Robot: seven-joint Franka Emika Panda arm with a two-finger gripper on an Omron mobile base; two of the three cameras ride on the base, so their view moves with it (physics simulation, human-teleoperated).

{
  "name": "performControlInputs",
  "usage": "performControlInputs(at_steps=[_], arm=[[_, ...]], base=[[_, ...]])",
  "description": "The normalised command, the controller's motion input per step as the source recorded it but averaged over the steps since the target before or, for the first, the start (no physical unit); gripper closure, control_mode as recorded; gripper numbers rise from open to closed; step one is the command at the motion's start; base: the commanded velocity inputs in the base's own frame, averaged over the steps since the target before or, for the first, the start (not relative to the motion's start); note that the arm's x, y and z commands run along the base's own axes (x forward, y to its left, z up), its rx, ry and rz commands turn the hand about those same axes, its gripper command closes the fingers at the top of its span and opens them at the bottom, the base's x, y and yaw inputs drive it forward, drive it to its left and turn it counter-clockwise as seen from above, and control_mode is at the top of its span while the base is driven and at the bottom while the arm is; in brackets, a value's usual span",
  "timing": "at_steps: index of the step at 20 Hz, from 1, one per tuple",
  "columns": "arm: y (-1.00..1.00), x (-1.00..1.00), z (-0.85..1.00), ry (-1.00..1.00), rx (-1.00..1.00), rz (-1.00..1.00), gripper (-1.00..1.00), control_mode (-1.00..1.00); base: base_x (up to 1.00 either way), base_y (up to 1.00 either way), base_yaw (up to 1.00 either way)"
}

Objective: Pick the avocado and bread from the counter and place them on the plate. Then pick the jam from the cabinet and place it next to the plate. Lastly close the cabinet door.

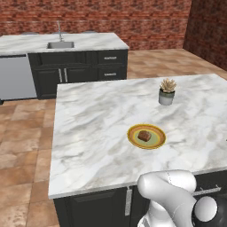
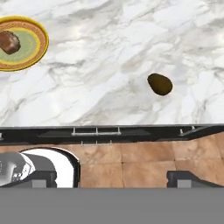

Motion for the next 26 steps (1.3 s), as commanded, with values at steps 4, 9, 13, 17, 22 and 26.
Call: performControlInputs(at_steps=[4,9,13,17,22,26], arm=[[-0.37,0.14,-0.29,0.0,0.0,0.12,-1.0,-1.0],[-0.15,0.15,-0.36,0.02,0.0,0.16,-1.0,-1.0],[0.0,0.22,-0.4,0.1,0.0,0.19,-1.0,-1.0],[-0.01,0.31,-0.41,0.13,0.0,0.18,-1.0,-1.0],[-0.12,0.25,-0.34,0.01,0.0,0.13,-1.0,-1.0],[-0.32,0.21,-0.3,0.0,0.0,0.08,-1.0,-1.0]], base=[[0.0,0.0,0.0],[0.0,0.0,0.0],[0.0,0.0,0.0],[0.0,0.0,0.0],[0.0,0.0,0.0],[0.0,0.0,0.0]])
